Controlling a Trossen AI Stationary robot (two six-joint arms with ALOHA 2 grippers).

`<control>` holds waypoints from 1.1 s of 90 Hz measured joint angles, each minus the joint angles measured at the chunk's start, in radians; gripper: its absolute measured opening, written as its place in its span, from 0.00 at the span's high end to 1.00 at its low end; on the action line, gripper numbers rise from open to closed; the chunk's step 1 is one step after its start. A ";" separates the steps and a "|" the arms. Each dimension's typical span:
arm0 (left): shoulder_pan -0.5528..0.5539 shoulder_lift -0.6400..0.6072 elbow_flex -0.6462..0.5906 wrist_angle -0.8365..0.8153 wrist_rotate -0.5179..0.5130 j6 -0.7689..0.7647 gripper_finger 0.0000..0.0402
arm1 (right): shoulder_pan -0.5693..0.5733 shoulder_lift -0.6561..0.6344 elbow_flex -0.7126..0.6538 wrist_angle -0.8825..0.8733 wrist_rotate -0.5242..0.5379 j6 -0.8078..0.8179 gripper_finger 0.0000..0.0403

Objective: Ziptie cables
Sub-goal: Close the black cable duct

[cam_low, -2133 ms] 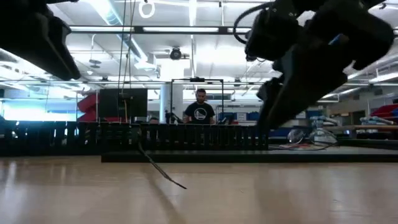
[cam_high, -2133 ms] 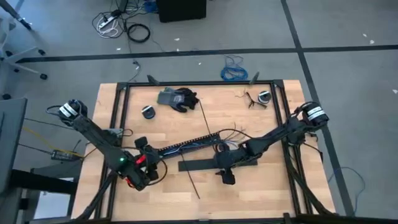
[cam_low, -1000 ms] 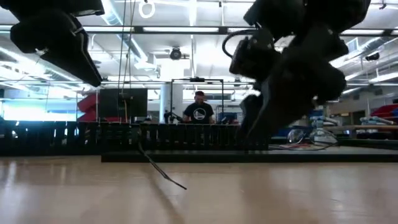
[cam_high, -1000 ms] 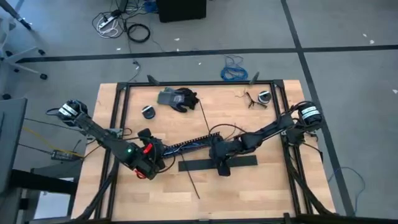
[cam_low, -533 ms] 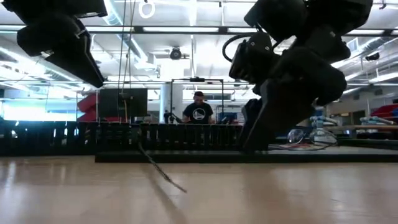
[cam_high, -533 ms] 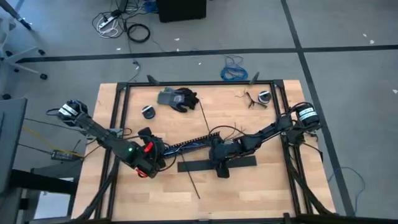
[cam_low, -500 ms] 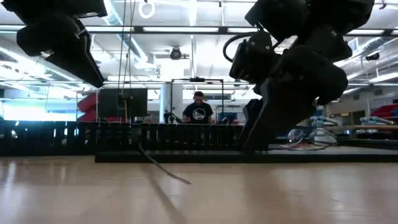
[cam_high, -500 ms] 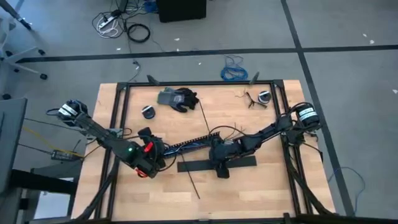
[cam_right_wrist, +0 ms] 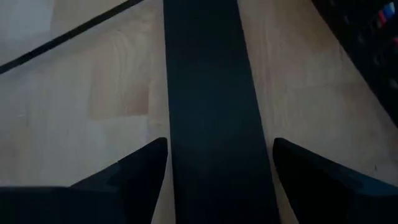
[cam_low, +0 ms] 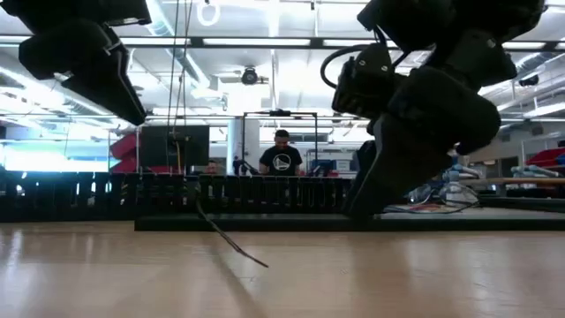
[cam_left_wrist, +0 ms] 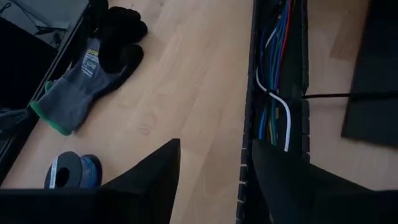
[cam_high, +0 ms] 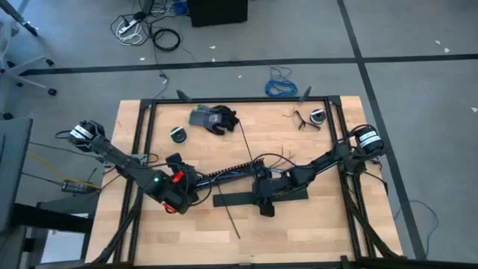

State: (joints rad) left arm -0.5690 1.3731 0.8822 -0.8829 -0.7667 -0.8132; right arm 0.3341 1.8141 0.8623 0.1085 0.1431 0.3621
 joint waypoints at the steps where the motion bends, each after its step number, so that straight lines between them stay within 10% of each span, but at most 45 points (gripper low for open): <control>1: 0.000 0.000 0.000 0.000 0.000 0.000 0.52 | 0.002 0.000 0.000 -0.001 0.003 0.000 0.28; 99: 0.006 0.000 0.000 -0.055 0.038 -0.021 0.52 | 0.099 -0.117 0.000 -0.125 0.137 0.047 0.43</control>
State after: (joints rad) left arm -0.5629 1.3731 0.8822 -0.9376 -0.7286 -0.8345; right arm 0.4328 1.6966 0.8619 -0.0166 0.2802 0.4091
